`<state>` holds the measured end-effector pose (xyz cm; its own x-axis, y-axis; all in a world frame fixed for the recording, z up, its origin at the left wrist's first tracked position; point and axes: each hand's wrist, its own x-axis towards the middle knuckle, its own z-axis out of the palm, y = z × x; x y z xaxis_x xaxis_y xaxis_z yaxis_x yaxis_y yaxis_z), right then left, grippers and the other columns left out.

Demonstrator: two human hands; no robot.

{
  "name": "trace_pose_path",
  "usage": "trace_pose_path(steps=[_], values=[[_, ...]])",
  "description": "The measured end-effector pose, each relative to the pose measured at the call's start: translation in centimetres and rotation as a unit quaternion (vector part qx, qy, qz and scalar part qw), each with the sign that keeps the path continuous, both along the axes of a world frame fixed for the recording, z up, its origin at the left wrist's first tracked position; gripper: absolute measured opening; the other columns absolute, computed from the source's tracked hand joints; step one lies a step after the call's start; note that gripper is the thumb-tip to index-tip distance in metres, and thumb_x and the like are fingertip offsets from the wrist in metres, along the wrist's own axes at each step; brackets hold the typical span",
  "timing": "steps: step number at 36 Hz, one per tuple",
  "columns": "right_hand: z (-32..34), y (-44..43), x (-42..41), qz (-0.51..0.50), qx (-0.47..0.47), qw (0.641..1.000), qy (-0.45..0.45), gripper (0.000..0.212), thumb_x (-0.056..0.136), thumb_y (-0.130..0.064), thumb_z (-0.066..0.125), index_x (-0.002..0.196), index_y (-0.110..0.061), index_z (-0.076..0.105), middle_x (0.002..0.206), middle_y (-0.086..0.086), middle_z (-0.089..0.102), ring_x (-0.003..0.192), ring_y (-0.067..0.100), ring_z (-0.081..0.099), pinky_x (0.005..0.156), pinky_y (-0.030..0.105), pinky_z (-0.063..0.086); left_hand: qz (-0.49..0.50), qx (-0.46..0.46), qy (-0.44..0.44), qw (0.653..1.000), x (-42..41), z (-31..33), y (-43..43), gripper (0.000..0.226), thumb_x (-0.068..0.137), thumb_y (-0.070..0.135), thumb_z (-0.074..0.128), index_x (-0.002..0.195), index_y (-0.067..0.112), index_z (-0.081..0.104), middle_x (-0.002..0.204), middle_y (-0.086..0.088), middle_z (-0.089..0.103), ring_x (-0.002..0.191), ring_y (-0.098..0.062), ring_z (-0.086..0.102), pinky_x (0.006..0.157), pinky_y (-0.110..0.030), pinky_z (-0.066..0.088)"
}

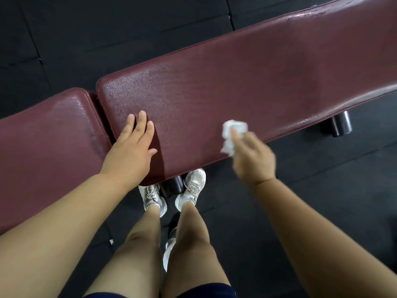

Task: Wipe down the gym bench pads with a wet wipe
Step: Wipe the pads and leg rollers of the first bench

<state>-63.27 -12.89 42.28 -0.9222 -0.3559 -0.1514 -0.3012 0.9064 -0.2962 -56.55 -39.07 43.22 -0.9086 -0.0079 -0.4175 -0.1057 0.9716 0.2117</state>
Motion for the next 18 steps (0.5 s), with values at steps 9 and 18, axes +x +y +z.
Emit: trace_pose_path(steps=[9, 18], values=[[-0.9, -2.7, 0.6, -0.335, -0.095, 0.937, 0.025, 0.029, 0.097, -0.019, 0.038, 0.116, -0.035, 0.054, 0.109, -0.029, 0.056, 0.09, -0.007, 0.061, 0.087, 0.03, 0.049, 0.045, 0.019, -0.013, 0.999, 0.1, -0.5, 0.6, 0.063, 0.092, 0.013, 0.056, 0.145, -0.002, 0.025, 0.156, -0.016, 0.008, 0.144, -0.038, 0.005, 0.116, -0.046, 0.012], [-2.0, -7.2, 8.4, 0.03, -0.039, 0.999, 0.008, 0.05, 0.071, -0.014, 0.047, 0.119, -0.013, 0.06, 0.081, 0.003, 0.06, 0.05, 0.023, 0.051, 0.045, 0.023, 0.026, 0.004, 0.023, 0.025, 0.999, 0.1, -0.4, -0.9, 0.063, 0.088, 0.02, 0.064, 0.141, 0.001, 0.037, 0.154, -0.015, 0.021, 0.142, -0.037, 0.018, 0.115, -0.037, 0.013]])
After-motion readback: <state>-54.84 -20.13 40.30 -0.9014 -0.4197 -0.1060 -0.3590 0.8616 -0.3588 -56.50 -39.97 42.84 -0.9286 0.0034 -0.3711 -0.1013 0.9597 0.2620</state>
